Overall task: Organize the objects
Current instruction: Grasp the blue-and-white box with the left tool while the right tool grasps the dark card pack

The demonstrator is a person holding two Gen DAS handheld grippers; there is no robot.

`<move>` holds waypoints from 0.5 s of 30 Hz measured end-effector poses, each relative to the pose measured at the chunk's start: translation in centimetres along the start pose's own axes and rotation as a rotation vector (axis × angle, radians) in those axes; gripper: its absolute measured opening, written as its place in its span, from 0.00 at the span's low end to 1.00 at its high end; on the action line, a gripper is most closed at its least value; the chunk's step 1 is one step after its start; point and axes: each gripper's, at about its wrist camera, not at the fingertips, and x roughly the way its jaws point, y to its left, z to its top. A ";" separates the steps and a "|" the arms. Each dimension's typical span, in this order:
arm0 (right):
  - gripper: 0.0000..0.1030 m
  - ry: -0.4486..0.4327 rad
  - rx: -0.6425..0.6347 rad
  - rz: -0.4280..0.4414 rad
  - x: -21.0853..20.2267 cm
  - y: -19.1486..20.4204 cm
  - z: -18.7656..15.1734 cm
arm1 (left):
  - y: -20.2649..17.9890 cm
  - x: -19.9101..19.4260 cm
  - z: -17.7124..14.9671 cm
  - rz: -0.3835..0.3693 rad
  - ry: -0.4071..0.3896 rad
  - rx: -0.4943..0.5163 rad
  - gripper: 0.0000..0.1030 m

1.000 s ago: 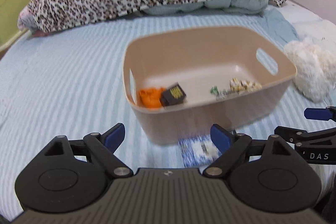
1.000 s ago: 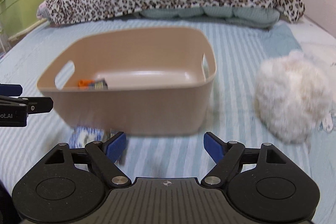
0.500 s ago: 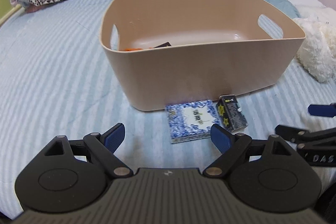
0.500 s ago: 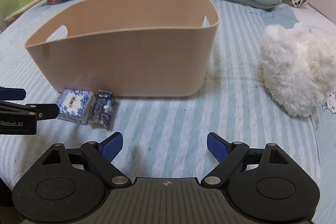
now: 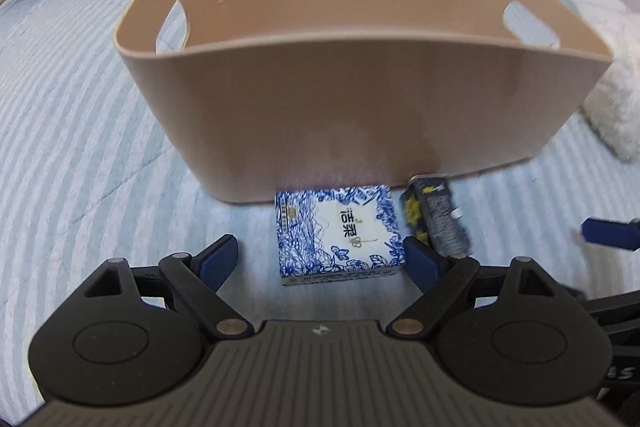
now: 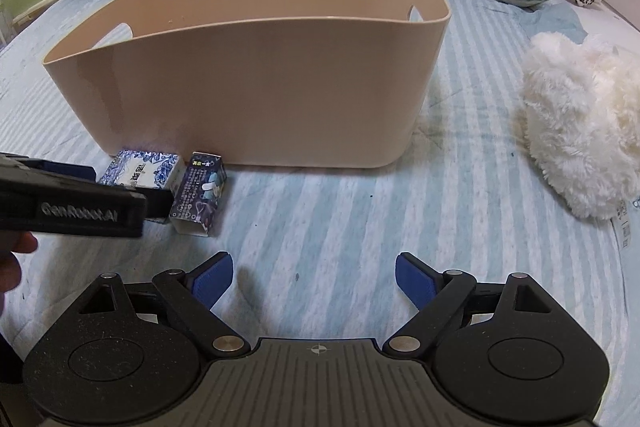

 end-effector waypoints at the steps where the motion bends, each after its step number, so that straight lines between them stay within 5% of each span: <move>1: 0.87 0.003 0.003 0.005 0.1 0.0 0.0 | 0.2 0.2 -0.1 0.016 0.001 -0.003 0.86; 15: 0.88 0.039 -0.036 0.108 1.5 4.6 1.9 | 6.8 0.3 0.0 0.082 0.017 -0.058 0.89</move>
